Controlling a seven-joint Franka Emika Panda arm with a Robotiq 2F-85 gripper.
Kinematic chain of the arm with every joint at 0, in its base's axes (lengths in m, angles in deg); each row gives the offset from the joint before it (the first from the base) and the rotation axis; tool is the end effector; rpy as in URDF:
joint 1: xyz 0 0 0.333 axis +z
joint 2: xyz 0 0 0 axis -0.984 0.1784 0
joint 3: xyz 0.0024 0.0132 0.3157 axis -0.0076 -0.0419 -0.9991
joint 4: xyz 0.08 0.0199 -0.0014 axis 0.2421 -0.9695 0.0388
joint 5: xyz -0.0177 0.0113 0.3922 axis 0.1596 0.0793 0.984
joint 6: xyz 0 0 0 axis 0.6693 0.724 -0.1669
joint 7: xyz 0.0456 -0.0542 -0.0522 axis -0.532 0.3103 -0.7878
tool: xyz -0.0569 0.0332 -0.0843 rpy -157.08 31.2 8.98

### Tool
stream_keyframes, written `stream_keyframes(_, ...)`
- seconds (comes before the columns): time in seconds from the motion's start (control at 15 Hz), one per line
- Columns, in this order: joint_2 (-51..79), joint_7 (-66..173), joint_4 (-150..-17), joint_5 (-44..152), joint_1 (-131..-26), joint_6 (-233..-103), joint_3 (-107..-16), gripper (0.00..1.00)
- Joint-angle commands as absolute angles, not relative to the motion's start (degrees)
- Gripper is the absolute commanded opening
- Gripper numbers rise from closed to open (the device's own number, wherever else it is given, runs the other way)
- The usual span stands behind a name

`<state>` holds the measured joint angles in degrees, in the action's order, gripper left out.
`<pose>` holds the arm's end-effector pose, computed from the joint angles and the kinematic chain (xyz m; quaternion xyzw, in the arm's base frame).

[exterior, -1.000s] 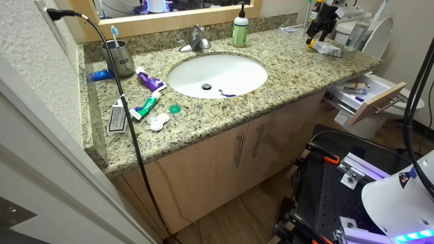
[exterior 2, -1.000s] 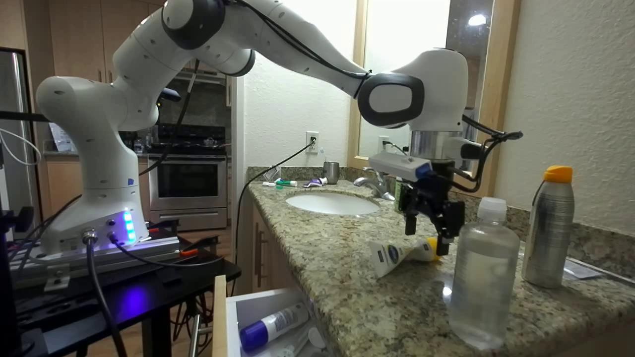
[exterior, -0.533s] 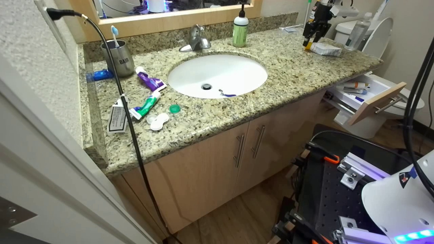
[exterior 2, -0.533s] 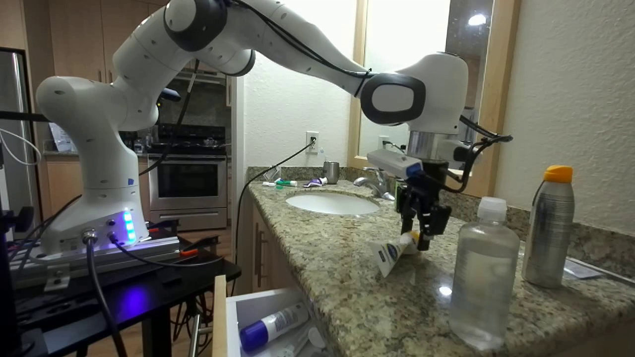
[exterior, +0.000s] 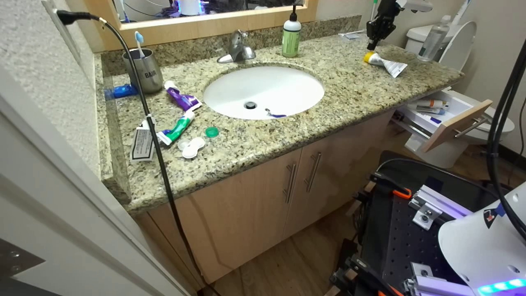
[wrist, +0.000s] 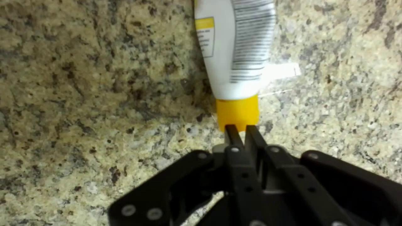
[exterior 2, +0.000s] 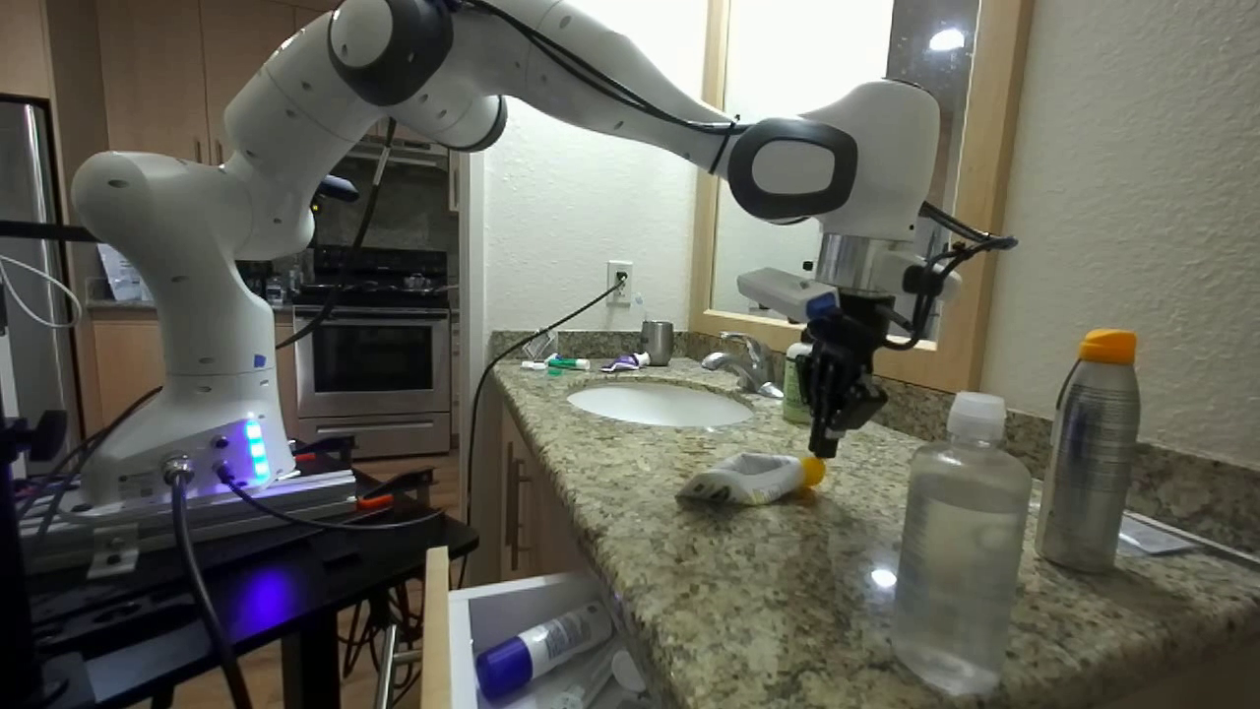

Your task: Put the white bottle with the yellow lid inside the open drawer on the right then close the drawer

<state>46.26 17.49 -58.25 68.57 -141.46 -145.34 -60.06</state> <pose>0.3214 -0.6825 0.2751 -0.9396 0.3362 -0.0208 0.0610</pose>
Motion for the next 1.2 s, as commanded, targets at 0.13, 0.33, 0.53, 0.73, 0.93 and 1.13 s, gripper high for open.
stream_keyframes(0.13,46.95,17.68,-55.47,70.18,-141.81,-143.84,-61.05,0.26)
stream_keyframes(0.33,46.77,15.09,-55.06,69.01,-141.84,-141.86,-61.17,0.41)
stream_keyframes(0.53,47.0,14.03,-54.93,66.0,-141.34,-140.43,-59.85,0.62)
stream_keyframes(0.73,46.75,11.96,-56.07,62.69,-141.92,-141.75,-58.95,0.83)
stream_keyframes(0.93,45.95,7.49,-58.55,63.89,-143.94,-141.62,-60.44,0.99)
stream_keyframes(1.13,44.77,2.57,-61.58,65.08,-145.21,-137.31,-61.05,1.0)
